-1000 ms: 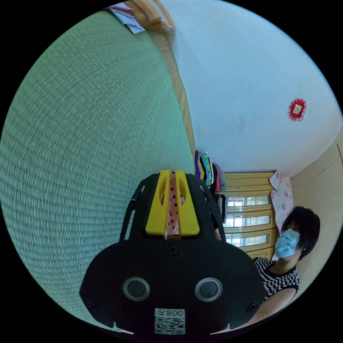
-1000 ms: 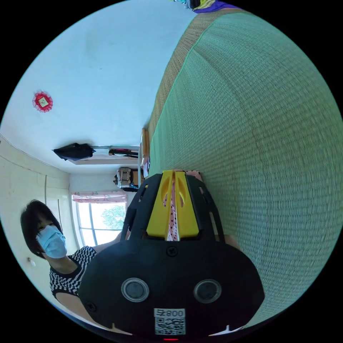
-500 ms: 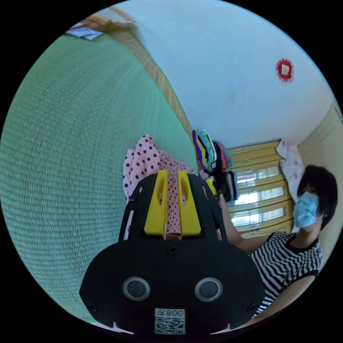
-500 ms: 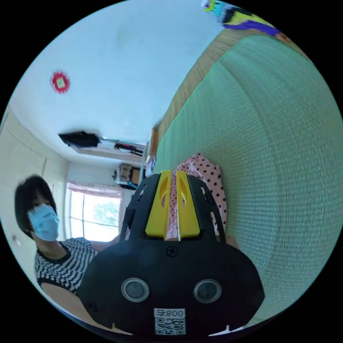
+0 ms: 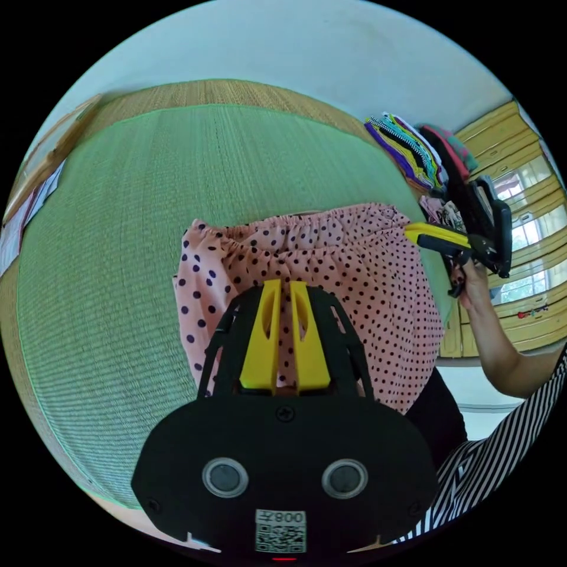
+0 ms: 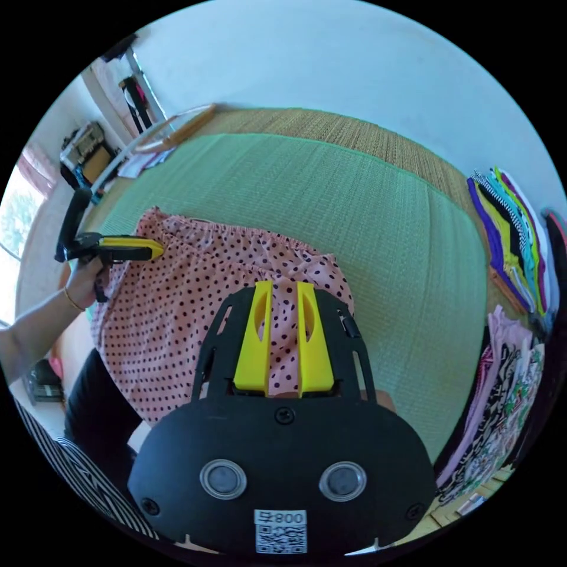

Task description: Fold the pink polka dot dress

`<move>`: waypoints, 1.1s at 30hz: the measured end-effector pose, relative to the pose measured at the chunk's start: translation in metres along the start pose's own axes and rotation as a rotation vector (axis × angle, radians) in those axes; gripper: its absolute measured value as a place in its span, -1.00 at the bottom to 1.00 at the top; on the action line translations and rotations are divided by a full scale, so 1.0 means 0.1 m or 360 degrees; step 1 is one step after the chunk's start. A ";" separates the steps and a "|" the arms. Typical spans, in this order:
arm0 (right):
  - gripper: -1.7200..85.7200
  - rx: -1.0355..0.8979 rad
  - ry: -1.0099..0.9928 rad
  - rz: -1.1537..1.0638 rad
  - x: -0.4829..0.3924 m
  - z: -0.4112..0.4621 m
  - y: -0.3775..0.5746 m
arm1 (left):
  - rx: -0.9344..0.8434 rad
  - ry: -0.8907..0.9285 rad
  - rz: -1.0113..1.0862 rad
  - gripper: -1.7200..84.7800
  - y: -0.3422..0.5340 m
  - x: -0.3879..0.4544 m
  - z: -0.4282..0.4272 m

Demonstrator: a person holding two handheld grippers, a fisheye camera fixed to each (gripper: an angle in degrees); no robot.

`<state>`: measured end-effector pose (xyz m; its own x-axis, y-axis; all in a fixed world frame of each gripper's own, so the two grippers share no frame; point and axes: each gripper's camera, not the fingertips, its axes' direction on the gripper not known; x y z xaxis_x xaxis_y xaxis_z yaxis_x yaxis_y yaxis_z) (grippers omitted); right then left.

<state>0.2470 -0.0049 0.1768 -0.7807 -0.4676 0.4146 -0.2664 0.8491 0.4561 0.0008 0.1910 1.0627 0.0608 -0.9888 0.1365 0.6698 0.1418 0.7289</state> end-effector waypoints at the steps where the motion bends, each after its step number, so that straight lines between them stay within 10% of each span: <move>1: -0.79 -0.0010 0.0042 -0.0028 -0.08 -0.05 -0.11 | 0.0009 -0.0004 -0.0003 -0.91 -0.01 0.02 0.01; 33: -0.96 0.0166 -0.0070 0.0048 0.59 -1.73 -1.38 | 0.0176 0.0015 -0.0014 -0.95 0.09 0.82 -0.27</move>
<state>0.3358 -0.1922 0.2740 -0.8127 -0.4322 0.3907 -0.2982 0.8847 0.3583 0.0320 0.1102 1.0624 0.0630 -0.9903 0.1239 0.5843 0.1373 0.7999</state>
